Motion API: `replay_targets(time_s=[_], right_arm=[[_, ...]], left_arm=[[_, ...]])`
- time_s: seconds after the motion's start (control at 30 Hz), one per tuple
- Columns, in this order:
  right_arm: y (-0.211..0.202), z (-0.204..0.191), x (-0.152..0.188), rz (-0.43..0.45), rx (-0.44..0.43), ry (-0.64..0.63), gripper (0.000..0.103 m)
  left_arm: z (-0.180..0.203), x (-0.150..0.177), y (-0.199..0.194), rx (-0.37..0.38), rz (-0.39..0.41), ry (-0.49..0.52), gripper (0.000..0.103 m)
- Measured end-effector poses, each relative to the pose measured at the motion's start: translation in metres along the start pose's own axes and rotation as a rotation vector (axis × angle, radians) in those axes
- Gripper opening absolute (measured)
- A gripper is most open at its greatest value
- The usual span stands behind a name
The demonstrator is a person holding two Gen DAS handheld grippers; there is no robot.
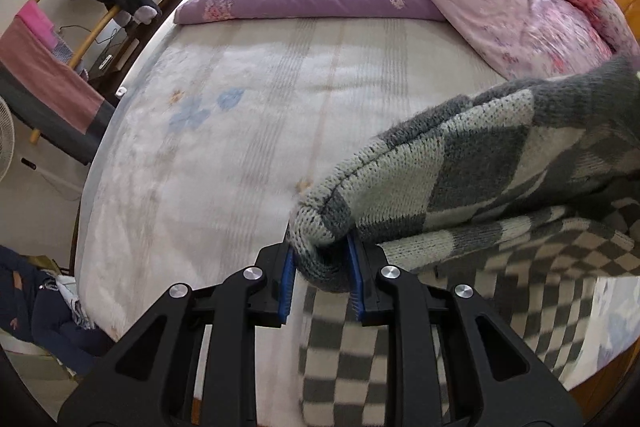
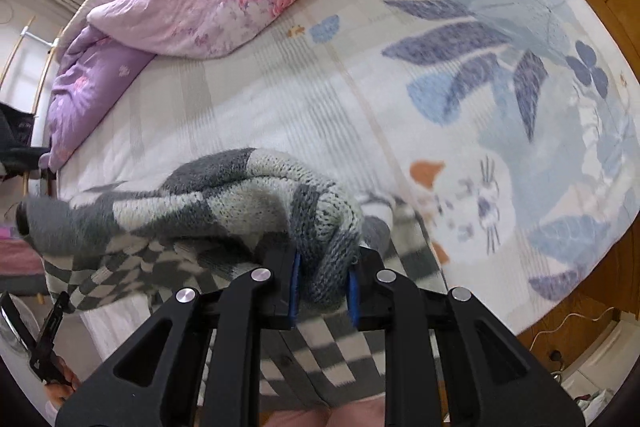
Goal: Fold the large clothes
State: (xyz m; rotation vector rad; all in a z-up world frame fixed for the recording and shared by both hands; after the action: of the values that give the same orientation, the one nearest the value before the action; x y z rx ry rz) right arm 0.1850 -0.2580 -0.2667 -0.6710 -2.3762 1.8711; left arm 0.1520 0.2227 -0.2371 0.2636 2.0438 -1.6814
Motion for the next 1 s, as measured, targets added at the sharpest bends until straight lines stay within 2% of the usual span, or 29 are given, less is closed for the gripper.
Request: replay_targets(time_s=[0.17, 0.27, 0.37, 0.43, 0.5, 0.53, 0.57, 0.6, 0.67, 0.7, 0.77, 0.8, 0.87, 0.93, 0.97, 1.0], right_arm=[[-0.005, 0.037, 0.069, 0.002, -0.036, -0.027, 0.017], [0.006, 0.062, 0.111, -0.027, -0.042, -0.025, 0.017], [0.034, 0.084, 0.153, -0.086, -0.015, -0.039, 0.018], [0.054, 0.097, 0.178, -0.120, 0.030, -0.048, 0.020], [0.073, 0.110, 0.202, -0.189, 0.074, -0.055, 0.023], [0.082, 0.118, 0.218, -0.252, 0.085, -0.041, 0.023], [0.087, 0.124, 0.229, -0.290, 0.088, -0.027, 0.023], [0.087, 0.128, 0.237, -0.316, 0.091, -0.015, 0.026], [0.080, 0.135, 0.252, -0.347, 0.062, 0.019, 0.038], [0.075, 0.135, 0.255, -0.340, 0.038, 0.033, 0.044], [0.065, 0.133, 0.259, -0.323, -0.007, 0.065, 0.078], [0.060, 0.131, 0.258, -0.300, -0.037, 0.096, 0.080], [0.058, 0.121, 0.253, -0.267, -0.129, 0.160, 0.081], [0.068, 0.116, 0.248, -0.257, -0.166, 0.217, 0.081], [0.075, 0.113, 0.244, -0.245, -0.188, 0.247, 0.079], [0.084, 0.107, 0.239, -0.222, -0.226, 0.282, 0.070]], left_arm=[[-0.008, 0.076, -0.018, -0.009, -0.029, -0.020, 0.022], [-0.009, 0.132, -0.013, -0.014, -0.090, -0.031, 0.022], [-0.009, 0.194, 0.002, 0.008, -0.171, -0.058, 0.025], [-0.008, 0.242, 0.021, -0.007, -0.266, -0.059, 0.028], [-0.006, 0.280, 0.034, -0.025, -0.363, -0.037, 0.028], [-0.007, 0.297, 0.037, -0.038, -0.404, -0.023, 0.029], [-0.007, 0.307, 0.036, -0.042, -0.424, -0.022, 0.035], [-0.010, 0.316, 0.033, -0.026, -0.441, -0.039, 0.050], [-0.016, 0.321, 0.022, 0.038, -0.442, -0.118, 0.071], [-0.020, 0.319, 0.015, 0.081, -0.423, -0.177, 0.075], [-0.022, 0.313, 0.011, 0.161, -0.419, -0.276, 0.082], [-0.022, 0.310, 0.014, 0.200, -0.424, -0.330, 0.083], [-0.019, 0.301, 0.023, 0.232, -0.429, -0.397, 0.083], [-0.017, 0.294, 0.041, 0.243, -0.440, -0.474, 0.083], [-0.015, 0.290, 0.048, 0.256, -0.442, -0.508, 0.076], [-0.013, 0.288, 0.058, 0.290, -0.446, -0.558, 0.036]])
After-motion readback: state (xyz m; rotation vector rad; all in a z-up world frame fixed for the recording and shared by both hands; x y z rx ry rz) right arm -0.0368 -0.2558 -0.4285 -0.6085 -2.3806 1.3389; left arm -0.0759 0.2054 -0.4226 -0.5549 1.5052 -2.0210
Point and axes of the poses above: each gripper's, at about its wrist camera, not at the fingertips, and y roughly the way its jaws point, z to its right, x to its underside, the point moved 3 cm from there along y, roughly the way its jaws point, and after that the axes turned 5 degrees about z, right-handed, at the moved point
